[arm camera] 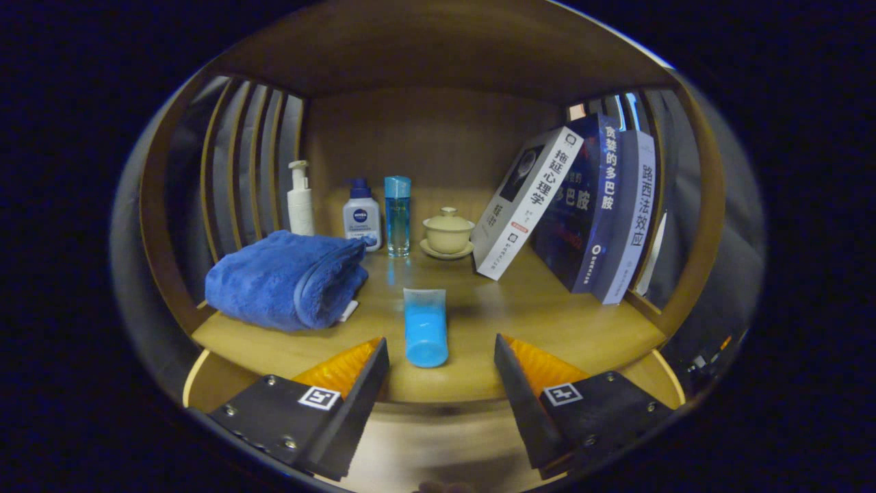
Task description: Pull open the drawer, take out the items inside it, and place them on the countertop above the cabinet.
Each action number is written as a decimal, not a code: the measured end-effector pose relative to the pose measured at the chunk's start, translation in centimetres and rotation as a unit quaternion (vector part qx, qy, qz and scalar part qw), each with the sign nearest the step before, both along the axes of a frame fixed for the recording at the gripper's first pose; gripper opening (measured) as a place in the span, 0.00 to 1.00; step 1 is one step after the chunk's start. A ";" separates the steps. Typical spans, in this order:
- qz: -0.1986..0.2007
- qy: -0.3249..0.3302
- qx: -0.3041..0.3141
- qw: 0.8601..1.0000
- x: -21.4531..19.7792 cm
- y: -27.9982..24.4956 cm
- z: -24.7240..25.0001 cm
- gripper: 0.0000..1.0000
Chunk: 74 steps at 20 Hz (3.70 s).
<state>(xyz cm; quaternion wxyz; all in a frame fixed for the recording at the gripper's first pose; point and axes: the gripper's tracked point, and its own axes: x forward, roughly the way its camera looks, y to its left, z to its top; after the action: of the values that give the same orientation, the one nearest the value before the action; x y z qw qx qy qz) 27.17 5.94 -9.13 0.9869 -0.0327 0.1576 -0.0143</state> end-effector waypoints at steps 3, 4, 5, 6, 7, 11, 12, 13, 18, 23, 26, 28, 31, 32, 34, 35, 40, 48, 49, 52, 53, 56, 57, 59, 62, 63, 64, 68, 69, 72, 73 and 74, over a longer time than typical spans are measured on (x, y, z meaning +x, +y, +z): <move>0.003 -0.015 0.014 1.000 -2.3 0.2 1.2 0.94; 0.007 -0.017 0.018 1.000 -3.3 0.3 1.5 0.94; 0.010 -0.024 0.021 0.999 -4.2 0.4 2.0 0.95; 0.014 -0.029 0.023 0.999 -5.1 0.5 2.3 0.95; 0.016 -0.032 0.023 0.999 -6.0 0.4 2.5 0.95; 0.029 -0.057 0.032 0.997 -10.2 0.3 4.2 0.94; 0.028 -0.064 0.031 0.997 -11.2 0.1 4.6 0.94; 0.030 -0.073 0.032 0.996 -12.4 0.1 5.0 0.94; 0.037 -0.108 0.012 0.993 -18.6 -0.5 5.6 0.94; 0.023 -0.130 0.016 0.991 -23.9 -1.3 3.0 0.94; 0.013 -0.120 0.026 0.992 -25.7 -2.3 -0.3 0.94; 0.001 -0.112 0.037 0.993 -26.4 -3.0 -2.5 0.94; -0.004 -0.090 0.054 0.994 -26.6 -3.3 -6.0 0.94; -0.005 -0.081 0.060 0.995 -26.3 -3.4 -7.0 0.94; -0.009 -0.069 0.069 0.995 -26.4 -3.6 -8.2 0.95; -0.009 -0.067 0.074 0.995 -26.4 -3.5 -8.4 0.95; 0.002 -0.073 0.078 0.994 -24.9 -2.9 -8.5 0.95; 0.017 -0.089 0.097 0.991 -20.9 -2.2 -8.3 0.97; 0.019 -0.088 0.105 0.990 -20.9 -2.4 -8.2 0.99; 0.020 -0.101 0.109 0.989 -19.9 -2.4 -7.7 0.98; 0.018 -0.107 0.108 0.988 -19.3 -2.4 -7.4 0.99; 0.019 -0.089 0.111 0.990 -17.5 -2.1 -7.8 0.99; 0.018 -0.095 0.113 0.989 -17.1 -2.0 -7.6 0.99; 0.018 -0.090 0.111 0.990 -16.1 -2.0 -7.7 0.99; 0.017 -0.084 0.113 0.990 -14.4 -1.8 -7.7 0.99; 0.017 -0.080 0.114 0.990 -14.0 -1.7 -7.8 0.99; 0.017 -0.078 0.114 0.990 -13.5 -1.7 -7.8 0.99; 0.016 -0.068 0.115 0.991 -11.3 -1.6 -7.8 0.99; 0.016 -0.063 0.116 0.991 -10.9 -1.4 -8.0 0.99; 0.014 -0.056 0.122 0.991 -9.2 -1.3 -8.0 0.99; 0.014 -0.053 0.123 0.991 -8.6 -1.2 -8.0 0.99; 0.012 -0.051 0.128 0.990 -8.1 -1.2 -8.0 0.99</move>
<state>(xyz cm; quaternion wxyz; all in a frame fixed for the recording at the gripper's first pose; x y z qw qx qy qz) 19.09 4.77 -17.14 0.9898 0.0925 0.1073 0.0163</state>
